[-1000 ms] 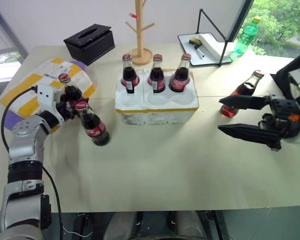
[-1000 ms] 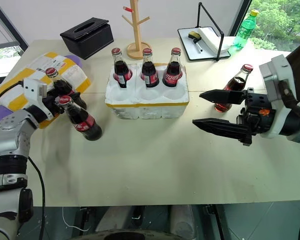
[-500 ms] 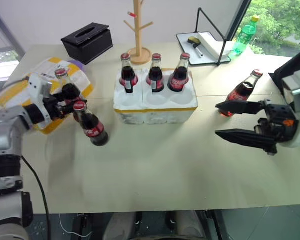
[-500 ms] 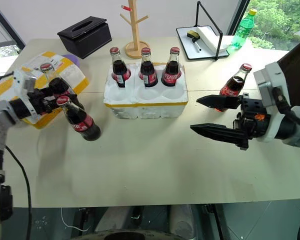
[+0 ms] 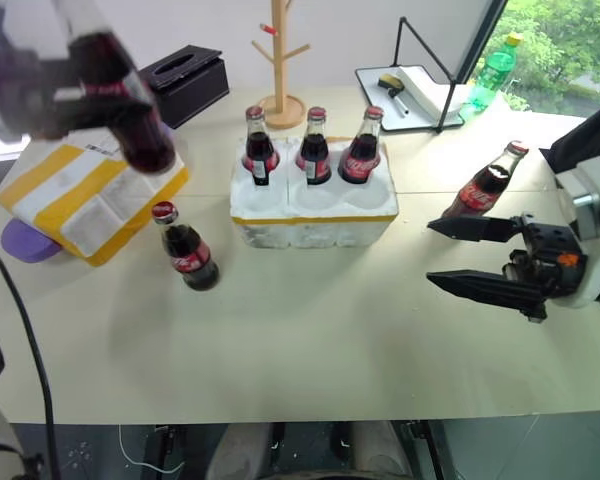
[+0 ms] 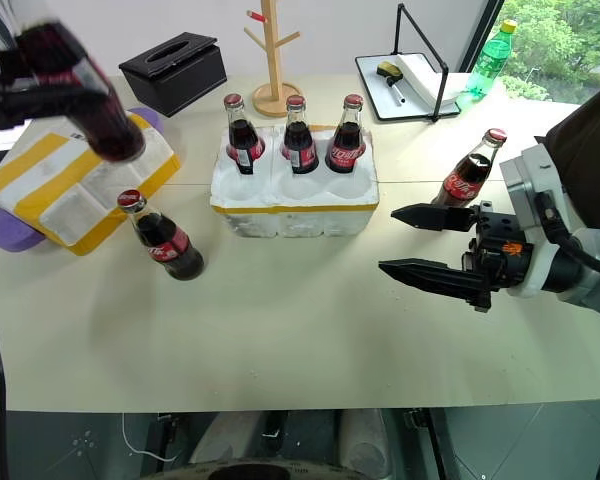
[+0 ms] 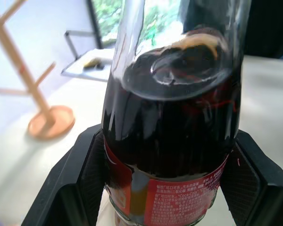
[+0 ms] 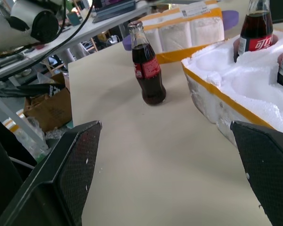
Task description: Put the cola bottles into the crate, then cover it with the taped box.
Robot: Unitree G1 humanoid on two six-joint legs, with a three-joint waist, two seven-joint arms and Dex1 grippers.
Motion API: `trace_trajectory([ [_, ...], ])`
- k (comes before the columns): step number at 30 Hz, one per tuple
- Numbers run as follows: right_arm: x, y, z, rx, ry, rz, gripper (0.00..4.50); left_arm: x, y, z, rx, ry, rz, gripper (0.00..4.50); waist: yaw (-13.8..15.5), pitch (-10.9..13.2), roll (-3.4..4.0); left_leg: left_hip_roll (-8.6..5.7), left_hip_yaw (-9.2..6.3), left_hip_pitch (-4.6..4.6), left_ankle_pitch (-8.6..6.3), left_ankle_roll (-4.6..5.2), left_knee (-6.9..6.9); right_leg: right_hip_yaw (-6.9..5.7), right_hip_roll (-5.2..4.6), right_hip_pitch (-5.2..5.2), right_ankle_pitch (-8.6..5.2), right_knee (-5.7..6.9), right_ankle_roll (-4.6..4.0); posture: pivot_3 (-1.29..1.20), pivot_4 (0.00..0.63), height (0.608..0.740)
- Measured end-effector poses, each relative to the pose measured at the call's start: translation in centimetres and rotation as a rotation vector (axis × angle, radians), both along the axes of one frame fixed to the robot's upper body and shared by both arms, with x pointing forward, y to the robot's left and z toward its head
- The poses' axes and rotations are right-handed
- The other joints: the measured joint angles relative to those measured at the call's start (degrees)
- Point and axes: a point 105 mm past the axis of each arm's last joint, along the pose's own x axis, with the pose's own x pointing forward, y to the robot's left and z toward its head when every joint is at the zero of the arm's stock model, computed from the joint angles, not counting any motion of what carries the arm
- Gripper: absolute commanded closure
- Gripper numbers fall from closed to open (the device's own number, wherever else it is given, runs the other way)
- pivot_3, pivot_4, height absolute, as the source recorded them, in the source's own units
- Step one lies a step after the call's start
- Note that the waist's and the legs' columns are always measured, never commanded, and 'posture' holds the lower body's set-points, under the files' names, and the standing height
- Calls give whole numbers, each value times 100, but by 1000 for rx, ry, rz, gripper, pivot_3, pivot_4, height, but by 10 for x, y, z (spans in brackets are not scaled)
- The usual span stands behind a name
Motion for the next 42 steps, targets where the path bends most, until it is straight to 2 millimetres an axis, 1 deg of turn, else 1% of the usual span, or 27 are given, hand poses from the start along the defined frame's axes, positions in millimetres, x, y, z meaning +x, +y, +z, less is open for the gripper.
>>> trace_trajectory([
  [2,0,0,0,6,-6,-3,0,-2,-22,12,-4,-8,-71,1802,3,0,-1,-5,0,-6,-3,7,11,0,-2,-1,0,3,2,0,150,736],
  [4,1,0,0,11,-12,-13,0,-4,-44,16,3,9,-140,1802,-14,0,0,-8,2,-7,-4,9,14,2,-4,-1,2,4,7,0,150,736],
  [6,0,0,-2,15,-10,-23,0,-3,-65,13,-3,52,-189,1802,-14,1,-1,-6,2,-8,-4,9,14,3,-4,-5,1,10,9,0,150,736],
  [8,-1,0,-3,20,-9,-28,0,-2,-81,8,3,89,-212,1802,-15,1,-1,-4,2,-12,-2,5,14,3,-4,-13,-1,20,11,0,150,736],
  [10,-2,0,-5,20,-7,-39,0,-1,-93,4,14,112,-211,1802,-33,1,0,-4,2,-13,14,-22,14,7,-3,-19,-1,24,11,0,150,736],
  [12,-2,-1,-6,19,-6,-48,0,3,-106,1,10,139,-197,1802,-22,2,0,-4,2,-14,18,-28,14,8,-3,-19,-1,25,12,0,150,736],
  [15,-2,-1,-5,23,-9,-59,0,9,-135,2,-3,175,-175,1802,19,3,-3,-8,1,-20,16,-23,22,6,-4,-17,-1,25,12,0,150,736],
  [18,-2,0,-5,25,-19,-63,0,7,-157,1,-1,171,-201,1802,-5,3,-3,-10,2,-21,17,-25,23,7,-6,-18,0,24,13,0,150,736],
  [20,-1,0,-5,30,-23,-67,0,5,-168,-4,14,180,-242,1802,-14,3,-3,-7,2,-21,20,-31,19,7,-5,-23,0,25,13,0,150,736],
  [22,-1,0,-4,32,-26,-70,0,3,-177,-9,40,178,-283,1802,-23,2,0,-6,2,-21,23,-35,17,8,-4,-26,0,29,13,0,150,736],
  [25,0,1,-5,35,-28,-72,0,13,-187,-20,57,198,-292,1802,-10,2,1,-7,2,-21,25,-38,18,8,-5,-26,0,31,13,0,150,736],
  [28,1,1,-6,44,-25,-84,0,32,-196,-35,66,228,-215,1802,-1,2,0,-9,2,-23,20,-29,22,8,-7,-23,0,30,13,0,150,736],
  [34,1,2,-11,40,-19,-102,0,48,-219,-50,57,254,-76,1802,7,3,-2,-9,1,-41,22,-32,22,8,-6,-38,0,28,13,0,150,736],
  [39,6,-2,-6,24,-74,-153,0,58,-223,-79,36,338,44,1802,-18,3,-1,-7,1,-41,26,-40,21,10,-5,-46,0,36,13,0,150,736],
  [41,8,-3,-2,23,-94,-162,0,62,-221,-85,44,351,102,1802,-10,3,-1,-7,1,-45,28,-43,21,10,-4,-50,1,39,13,0,150,736],
  [42,8,-4,-1,22,-99,-166,0,64,-219,-85,44,352,131,1802,-3,3,-1,-7,1,-45,28,-43,21,10,-4,-50,1,39,13,0,150,736],
])
